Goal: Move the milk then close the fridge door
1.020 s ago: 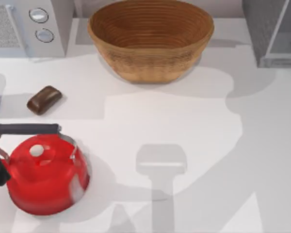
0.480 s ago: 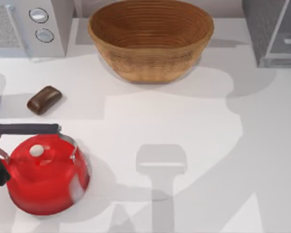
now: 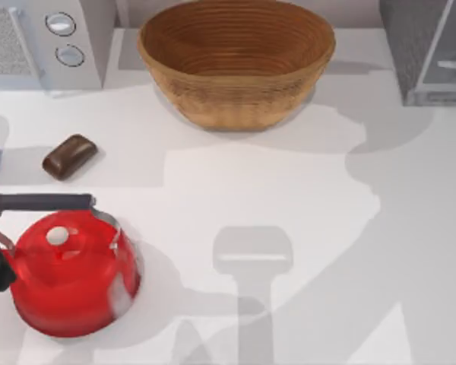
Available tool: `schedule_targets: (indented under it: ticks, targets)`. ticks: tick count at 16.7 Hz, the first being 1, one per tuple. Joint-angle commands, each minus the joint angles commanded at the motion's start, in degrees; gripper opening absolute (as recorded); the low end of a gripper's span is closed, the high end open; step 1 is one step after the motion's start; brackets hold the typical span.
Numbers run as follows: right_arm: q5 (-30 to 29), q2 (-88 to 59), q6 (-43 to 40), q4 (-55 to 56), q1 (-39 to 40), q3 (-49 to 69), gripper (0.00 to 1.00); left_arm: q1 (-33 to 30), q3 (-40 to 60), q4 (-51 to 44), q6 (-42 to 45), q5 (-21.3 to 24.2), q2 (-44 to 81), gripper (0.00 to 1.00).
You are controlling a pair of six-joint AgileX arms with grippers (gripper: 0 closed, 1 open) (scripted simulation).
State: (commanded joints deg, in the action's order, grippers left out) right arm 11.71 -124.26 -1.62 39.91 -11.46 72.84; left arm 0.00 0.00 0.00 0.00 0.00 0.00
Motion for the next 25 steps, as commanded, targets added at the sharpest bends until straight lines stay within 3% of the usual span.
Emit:
schedule_targets:
  ticks: [8, 25]
  targets:
    - [-1.93, 26.56, 0.03, -8.44, 3.01, -15.41, 1.00, 0.00, 0.00, 0.00, 0.00, 0.00, 0.00, 1.00]
    - [-10.24, 115.83, 1.45, -36.87, 11.11, -67.23, 1.00, 0.00, 0.00, 0.00, 0.00, 0.00, 0.00, 1.00]
